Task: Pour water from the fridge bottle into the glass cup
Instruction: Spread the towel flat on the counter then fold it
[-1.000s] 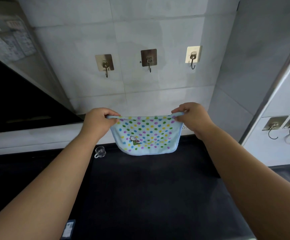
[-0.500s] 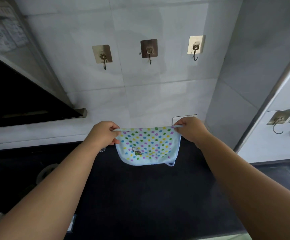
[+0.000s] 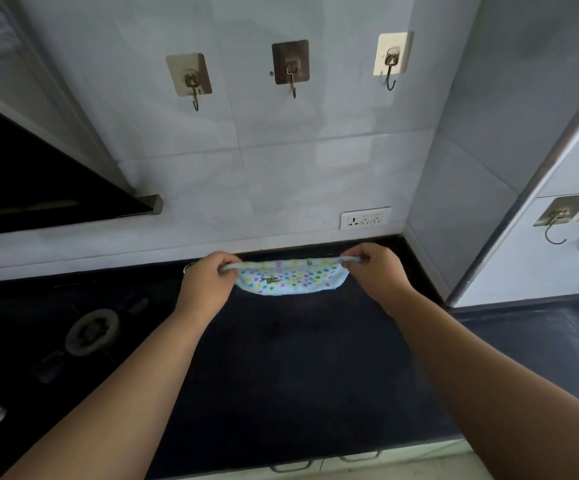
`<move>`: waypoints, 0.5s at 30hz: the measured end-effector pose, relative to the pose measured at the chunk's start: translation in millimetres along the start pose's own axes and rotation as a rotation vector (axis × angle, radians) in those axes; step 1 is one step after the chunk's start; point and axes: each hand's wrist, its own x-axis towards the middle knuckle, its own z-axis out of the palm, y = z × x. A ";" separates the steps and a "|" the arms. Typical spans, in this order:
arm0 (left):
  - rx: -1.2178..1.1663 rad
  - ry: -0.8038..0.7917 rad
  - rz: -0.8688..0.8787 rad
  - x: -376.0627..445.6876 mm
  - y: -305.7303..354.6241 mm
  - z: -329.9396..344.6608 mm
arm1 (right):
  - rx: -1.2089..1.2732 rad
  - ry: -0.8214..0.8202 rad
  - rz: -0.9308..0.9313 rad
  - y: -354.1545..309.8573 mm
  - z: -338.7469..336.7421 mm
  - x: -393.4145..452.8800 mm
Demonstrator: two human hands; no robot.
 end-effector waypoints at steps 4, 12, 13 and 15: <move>0.135 -0.184 -0.076 -37.5 -38.9 25.9 | -0.113 -0.104 0.084 50.8 24.4 -30.6; 0.370 -0.589 -0.282 -95.2 -89.8 64.9 | -0.280 -0.342 0.300 113.7 59.2 -76.5; 0.388 -0.621 -0.303 -98.1 -91.3 66.8 | -0.293 -0.375 0.325 116.8 60.5 -78.4; 0.428 -0.659 -0.329 -99.9 -92.1 69.6 | -0.367 -0.473 0.319 117.9 61.0 -79.2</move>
